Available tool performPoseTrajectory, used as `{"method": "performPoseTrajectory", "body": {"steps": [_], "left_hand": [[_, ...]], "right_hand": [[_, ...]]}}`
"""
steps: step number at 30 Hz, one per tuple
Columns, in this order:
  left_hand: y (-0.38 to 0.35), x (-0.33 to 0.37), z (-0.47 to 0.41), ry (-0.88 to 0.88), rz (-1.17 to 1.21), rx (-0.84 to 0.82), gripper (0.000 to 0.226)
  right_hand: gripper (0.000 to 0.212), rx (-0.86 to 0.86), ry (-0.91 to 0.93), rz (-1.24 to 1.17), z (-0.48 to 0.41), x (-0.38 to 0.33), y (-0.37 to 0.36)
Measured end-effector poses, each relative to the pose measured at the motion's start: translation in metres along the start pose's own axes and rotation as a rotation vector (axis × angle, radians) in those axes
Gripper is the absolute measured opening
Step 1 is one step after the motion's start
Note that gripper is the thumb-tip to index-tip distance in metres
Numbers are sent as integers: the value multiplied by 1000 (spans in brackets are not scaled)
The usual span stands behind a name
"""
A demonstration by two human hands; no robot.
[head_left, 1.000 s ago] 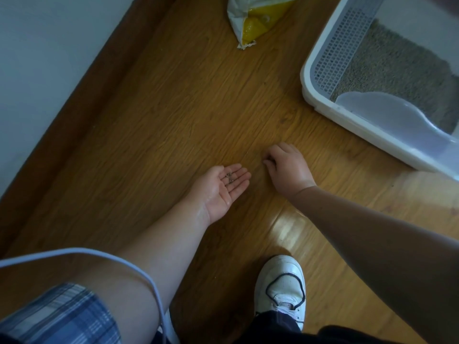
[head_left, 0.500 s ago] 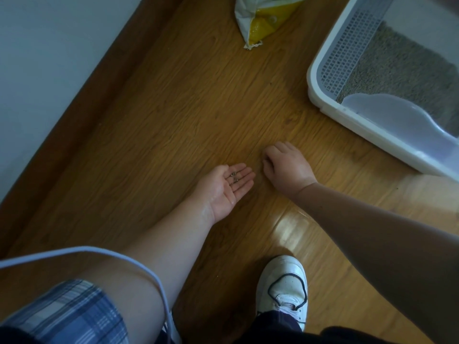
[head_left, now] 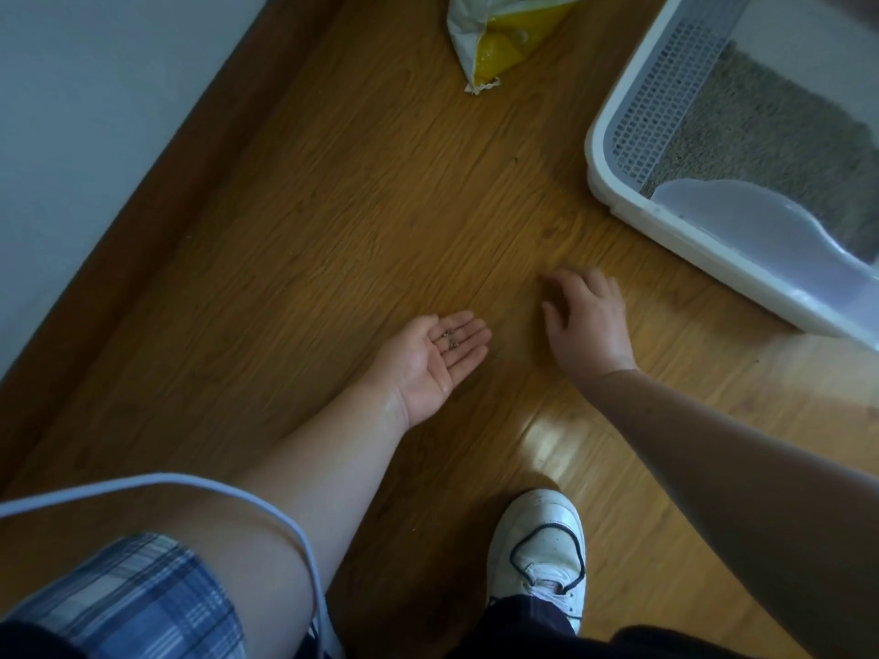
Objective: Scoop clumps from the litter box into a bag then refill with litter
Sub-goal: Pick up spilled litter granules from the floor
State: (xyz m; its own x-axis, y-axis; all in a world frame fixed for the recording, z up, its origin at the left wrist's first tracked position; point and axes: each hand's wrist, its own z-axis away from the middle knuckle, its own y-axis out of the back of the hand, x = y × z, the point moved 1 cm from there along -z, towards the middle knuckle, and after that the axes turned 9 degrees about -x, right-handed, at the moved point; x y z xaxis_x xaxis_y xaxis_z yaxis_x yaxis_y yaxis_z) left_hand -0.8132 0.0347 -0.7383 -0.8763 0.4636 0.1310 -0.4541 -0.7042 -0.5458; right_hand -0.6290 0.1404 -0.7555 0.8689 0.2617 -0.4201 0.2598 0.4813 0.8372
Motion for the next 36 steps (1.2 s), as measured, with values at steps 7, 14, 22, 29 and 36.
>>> {"method": "performPoseTrajectory", "body": {"steps": [7,14,22,29,36], "left_hand": [[3,6,4,-13,-5,7,42],[20,19,12,-32,8,19,42],[37,47,23,-87,38,43,41],[40,52,30,-117,38,28,40],[45,53,37,-147,43,38,42]], "right_hand": [[66,-217,45,256,9,-17,-26],[70,-366,290,371,34,-43,-54],[73,-436,461,474,48,-31,-58],[69,-459,636,534,70,-40,-67],[68,-500,773,544,83,-57,-78]]}}
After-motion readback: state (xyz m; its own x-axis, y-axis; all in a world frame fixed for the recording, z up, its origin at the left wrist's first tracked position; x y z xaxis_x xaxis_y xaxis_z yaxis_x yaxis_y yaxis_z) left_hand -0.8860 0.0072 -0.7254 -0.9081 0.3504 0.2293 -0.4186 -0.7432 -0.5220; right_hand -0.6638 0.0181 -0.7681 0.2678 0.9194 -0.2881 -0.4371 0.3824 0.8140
